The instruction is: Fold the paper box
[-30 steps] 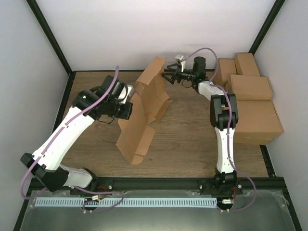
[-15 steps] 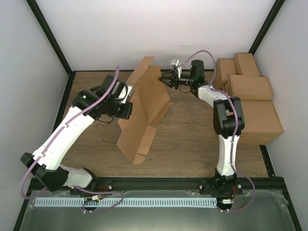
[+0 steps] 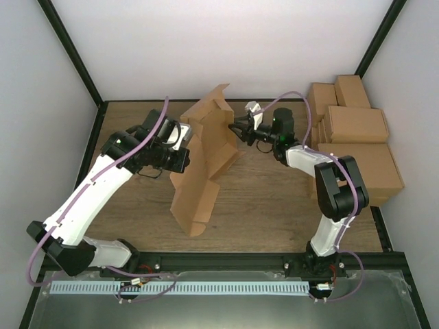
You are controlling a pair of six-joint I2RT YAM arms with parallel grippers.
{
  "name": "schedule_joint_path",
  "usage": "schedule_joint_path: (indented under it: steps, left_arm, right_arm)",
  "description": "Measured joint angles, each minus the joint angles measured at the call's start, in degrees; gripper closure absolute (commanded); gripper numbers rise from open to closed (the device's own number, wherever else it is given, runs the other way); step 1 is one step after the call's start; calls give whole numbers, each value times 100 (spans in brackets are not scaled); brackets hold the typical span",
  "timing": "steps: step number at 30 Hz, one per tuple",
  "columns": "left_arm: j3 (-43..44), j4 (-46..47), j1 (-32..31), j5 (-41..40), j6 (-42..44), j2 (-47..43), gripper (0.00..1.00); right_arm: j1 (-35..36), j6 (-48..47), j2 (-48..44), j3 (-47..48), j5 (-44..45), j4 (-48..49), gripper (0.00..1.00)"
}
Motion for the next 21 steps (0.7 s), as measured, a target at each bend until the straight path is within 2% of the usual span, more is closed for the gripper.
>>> schedule_joint_path:
  steps: [2,6,10,17,21]
  left_arm:
    - [-20,-7,-11,37,2,-20,95]
    - [-39,0,-33,85,2,-35,95]
    - [-50,-7,-57,116,2,-55,95]
    - [-72,-24,-79,116,-4,-90,94]
    - [-72,-33,-81,111,-42,-114,92]
  right_arm:
    - [26,59,-24,-90,214,83,58]
    - [72,146,2,-87,616,125,61]
    - [149,232,120,17,927,142,72]
    - [192,380,214,120,1344,214,99]
    - [201,450,92,-81,1659,284,99]
